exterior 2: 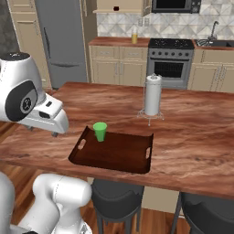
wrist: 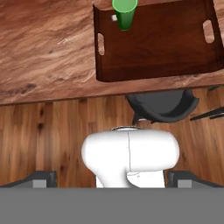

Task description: There is a tray on the dining counter. Grab the cup, mug, and pitcher and place them on the tray. The pitcher may be placed next to the tray if it cannot fit the tray.

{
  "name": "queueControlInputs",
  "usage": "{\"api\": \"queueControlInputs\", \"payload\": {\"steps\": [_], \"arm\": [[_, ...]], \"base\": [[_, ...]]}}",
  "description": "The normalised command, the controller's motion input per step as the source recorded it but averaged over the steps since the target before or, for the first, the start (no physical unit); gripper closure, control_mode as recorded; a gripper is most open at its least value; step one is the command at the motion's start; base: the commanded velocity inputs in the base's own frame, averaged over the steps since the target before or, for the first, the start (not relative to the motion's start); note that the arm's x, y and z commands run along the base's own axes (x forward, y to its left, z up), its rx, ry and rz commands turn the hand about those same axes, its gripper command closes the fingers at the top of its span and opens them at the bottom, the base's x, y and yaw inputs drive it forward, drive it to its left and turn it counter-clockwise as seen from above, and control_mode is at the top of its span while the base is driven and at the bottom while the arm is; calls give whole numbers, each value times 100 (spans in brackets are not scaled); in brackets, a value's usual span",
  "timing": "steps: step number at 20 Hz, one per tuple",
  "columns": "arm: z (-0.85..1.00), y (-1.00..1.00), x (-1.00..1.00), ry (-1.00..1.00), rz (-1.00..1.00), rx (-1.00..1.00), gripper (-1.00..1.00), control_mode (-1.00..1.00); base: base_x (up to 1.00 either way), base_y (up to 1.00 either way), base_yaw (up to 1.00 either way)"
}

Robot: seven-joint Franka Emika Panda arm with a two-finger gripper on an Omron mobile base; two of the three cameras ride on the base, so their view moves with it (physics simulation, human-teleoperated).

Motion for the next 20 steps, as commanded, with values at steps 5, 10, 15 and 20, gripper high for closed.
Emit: {"api": "queueControlInputs", "payload": {"steps": [5,10,15,20], "arm": [[0,0,0,0,0,0,-100,100],[0,0,0,0,0,0,-100,100],[0,0,0,0,0,0,-100,100],[0,0,0,0,0,0,-100,100]], "base": [[-57,42,0],[-75,90,0],[-45,100,0],[-4,100,4]]}}
